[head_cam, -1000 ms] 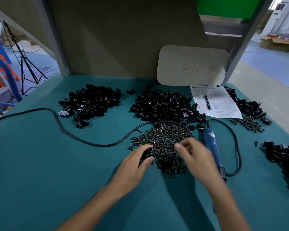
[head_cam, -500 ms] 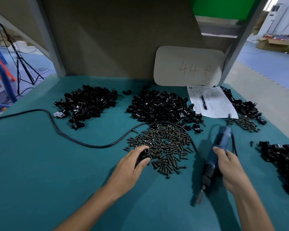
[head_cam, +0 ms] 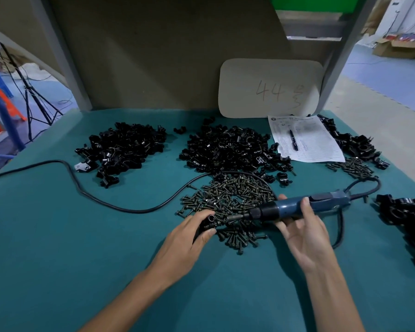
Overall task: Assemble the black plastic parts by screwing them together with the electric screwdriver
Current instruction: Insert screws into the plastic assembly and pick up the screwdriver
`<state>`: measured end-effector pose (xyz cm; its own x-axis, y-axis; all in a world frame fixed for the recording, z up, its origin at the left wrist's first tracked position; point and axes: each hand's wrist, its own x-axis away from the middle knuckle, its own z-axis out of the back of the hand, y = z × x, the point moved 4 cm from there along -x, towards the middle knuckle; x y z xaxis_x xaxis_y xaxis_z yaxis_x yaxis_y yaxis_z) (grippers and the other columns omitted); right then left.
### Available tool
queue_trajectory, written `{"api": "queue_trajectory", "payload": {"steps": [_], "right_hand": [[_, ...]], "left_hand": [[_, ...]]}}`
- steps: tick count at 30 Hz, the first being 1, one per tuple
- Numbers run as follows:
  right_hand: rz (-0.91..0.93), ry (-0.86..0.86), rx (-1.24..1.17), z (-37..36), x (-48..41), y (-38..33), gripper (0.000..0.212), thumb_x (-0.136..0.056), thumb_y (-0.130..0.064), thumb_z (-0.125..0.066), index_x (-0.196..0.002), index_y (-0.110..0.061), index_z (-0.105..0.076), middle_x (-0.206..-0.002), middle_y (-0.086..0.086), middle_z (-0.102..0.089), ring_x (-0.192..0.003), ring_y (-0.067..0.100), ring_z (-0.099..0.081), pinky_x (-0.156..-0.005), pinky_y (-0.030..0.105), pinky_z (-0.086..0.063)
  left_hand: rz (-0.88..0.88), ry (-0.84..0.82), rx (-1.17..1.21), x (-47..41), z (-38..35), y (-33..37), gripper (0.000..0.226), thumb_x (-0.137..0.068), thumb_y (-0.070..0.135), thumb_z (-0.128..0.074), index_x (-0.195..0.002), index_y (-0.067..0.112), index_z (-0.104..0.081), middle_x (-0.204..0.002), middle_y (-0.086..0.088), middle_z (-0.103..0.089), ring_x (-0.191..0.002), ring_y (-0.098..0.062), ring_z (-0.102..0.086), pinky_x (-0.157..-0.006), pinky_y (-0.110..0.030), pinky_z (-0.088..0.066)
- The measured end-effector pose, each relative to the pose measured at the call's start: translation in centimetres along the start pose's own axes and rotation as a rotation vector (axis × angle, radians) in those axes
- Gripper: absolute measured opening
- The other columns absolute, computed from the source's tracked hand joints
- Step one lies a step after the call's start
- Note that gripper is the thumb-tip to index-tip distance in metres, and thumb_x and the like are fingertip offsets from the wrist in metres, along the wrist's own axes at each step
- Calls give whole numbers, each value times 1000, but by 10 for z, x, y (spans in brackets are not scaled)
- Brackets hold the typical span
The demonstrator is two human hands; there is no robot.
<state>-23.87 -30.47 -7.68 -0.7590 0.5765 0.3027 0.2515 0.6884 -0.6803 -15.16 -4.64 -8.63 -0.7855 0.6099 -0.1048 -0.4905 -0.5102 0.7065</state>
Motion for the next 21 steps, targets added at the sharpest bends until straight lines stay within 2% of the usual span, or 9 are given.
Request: {"api": "queue_trajectory", "payload": {"steps": [3,6,10,13,16,21], "right_hand": [[-3,-13,-5,0,1,2,42,-94,-31,-61,-129,-10,-51,-123,21,-71,-114,31,-71,-81,46,-63],[-28,-20,14,-2,2,8,38,-93,-29,-61,-124,-10,-52,-124,22,-71,-114,31,-71,-83,48,-63],[-56,-27,16,-5,3,11,40,-89,-29,-63,-123,-10,-52,-124,22,-71,-113,31,-71,-79,44,-64],[-52,-32,9,-5,3,11,42,-89,-30,-63,-124,-10,-52,-126,22,-70,-115,31,-70,-82,45,-63],[-50,-36,2,-4,2,11,45,-88,-31,-64,-126,-10,-53,-126,22,-70,-115,32,-70,-84,48,-62],[-46,-33,14,-2,0,12,45,-88,-32,-63,-126,-10,-55,-128,22,-69,-115,31,-70,-85,48,-62]], "left_hand": [[-4,-3,-17,-1,-1,0,44,-99,68,-33,-141,57,-29,-134,36,-39,-115,34,-29,-89,-2,-29],[-8,-1,-25,-1,0,1,45,-98,69,-32,-141,57,-28,-134,37,-38,-114,35,-28,-89,-3,-28],[1,2,-6,0,0,2,46,-97,69,-32,-141,56,-29,-138,34,-42,-118,19,-38,-94,-14,-34],[-5,-11,-8,1,0,3,45,-98,67,-33,-141,54,-32,-139,31,-46,-123,9,-43,-97,-22,-39],[-13,-20,-19,0,0,5,47,-99,66,-34,-143,50,-34,-142,29,-47,-126,6,-45,-101,-25,-42],[-17,-26,-14,1,1,5,43,-100,65,-34,-140,50,-35,-133,29,-52,-117,7,-50,-94,-24,-45]]}}
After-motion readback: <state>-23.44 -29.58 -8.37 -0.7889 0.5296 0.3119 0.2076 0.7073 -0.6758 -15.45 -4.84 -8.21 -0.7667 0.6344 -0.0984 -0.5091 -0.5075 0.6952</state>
